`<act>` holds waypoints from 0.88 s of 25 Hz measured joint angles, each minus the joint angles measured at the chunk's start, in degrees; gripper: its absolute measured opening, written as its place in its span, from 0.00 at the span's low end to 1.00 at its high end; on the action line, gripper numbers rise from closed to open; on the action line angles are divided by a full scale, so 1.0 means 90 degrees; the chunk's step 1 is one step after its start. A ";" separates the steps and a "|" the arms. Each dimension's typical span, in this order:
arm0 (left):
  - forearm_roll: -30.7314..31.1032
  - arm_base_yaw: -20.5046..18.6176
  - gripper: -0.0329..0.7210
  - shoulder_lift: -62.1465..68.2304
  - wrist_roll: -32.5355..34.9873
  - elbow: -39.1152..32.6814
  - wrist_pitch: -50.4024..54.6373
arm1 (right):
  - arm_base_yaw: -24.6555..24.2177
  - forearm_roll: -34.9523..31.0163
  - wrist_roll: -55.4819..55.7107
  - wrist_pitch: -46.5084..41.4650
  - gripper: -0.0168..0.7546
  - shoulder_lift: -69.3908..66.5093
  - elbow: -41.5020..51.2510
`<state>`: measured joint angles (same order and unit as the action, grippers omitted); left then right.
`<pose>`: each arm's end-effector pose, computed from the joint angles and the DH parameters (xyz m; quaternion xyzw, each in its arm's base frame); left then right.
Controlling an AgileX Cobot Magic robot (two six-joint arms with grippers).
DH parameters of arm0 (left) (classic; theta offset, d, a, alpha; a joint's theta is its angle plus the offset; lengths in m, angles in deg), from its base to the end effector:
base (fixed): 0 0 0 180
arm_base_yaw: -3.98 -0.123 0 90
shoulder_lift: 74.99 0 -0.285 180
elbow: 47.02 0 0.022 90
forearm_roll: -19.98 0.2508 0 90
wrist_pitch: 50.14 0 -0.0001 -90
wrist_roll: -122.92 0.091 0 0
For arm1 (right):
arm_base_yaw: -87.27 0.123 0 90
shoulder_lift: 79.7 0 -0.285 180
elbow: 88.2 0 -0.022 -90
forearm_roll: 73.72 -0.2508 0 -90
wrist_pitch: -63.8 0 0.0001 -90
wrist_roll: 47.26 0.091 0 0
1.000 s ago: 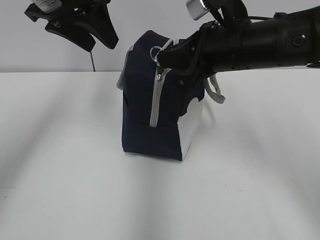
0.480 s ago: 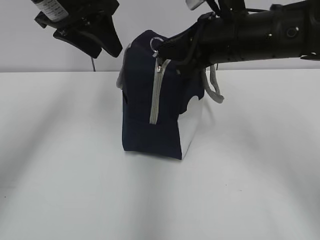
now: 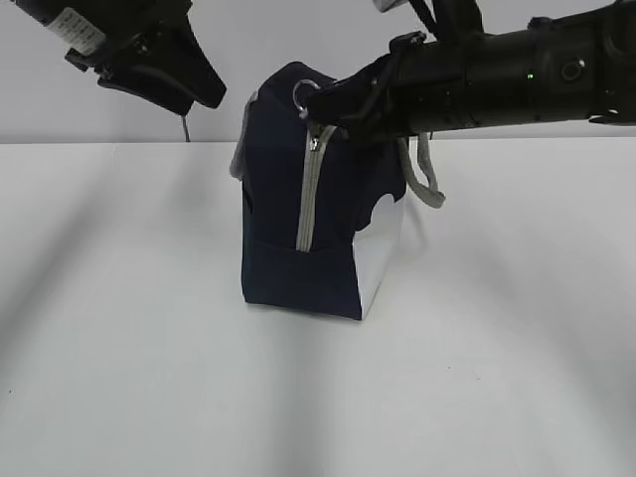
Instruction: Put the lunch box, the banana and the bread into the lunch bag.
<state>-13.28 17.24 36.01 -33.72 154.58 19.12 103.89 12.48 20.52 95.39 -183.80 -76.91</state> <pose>0.3646 -0.1339 0.3428 0.2483 0.9097 -0.2651 0.2015 0.3475 0.1533 0.2813 -0.3803 0.7227 0.2212 0.5330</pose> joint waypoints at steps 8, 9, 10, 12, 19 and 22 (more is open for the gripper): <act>-0.0936 -0.0278 0.53 0.0000 0.1252 -0.0698 -0.0085 | -0.0224 0.0043 0.0260 0.0335 0.00 0.0000 0.0000; -0.1040 -0.0278 0.53 0.0000 0.1413 -0.0789 -0.0099 | -0.0295 0.0059 0.0274 0.0397 0.00 0.0000 0.0000; -0.1182 -0.0278 0.53 0.0000 0.1590 -0.0898 -0.0132 | -0.0364 0.0072 0.0274 0.0442 0.00 0.0000 0.0000; -0.1413 -0.0278 0.53 0.0000 0.1875 -0.1084 -0.0239 | -0.0534 0.0087 0.0274 0.0596 0.00 0.0000 0.0000; -0.1803 -0.0272 0.53 0.0000 0.2303 -0.1343 -0.0579 | -0.0816 0.0141 0.0309 0.1477 0.00 -0.0018 -0.0025; -0.1886 -0.0272 0.53 0.0000 0.2471 -0.1343 -0.0561 | -0.0816 0.0156 0.0338 0.1570 0.00 -0.0028 -0.0145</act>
<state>-30.26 14.79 36.01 -11.48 142.50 14.07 96.55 13.88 23.56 109.52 -184.05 -78.21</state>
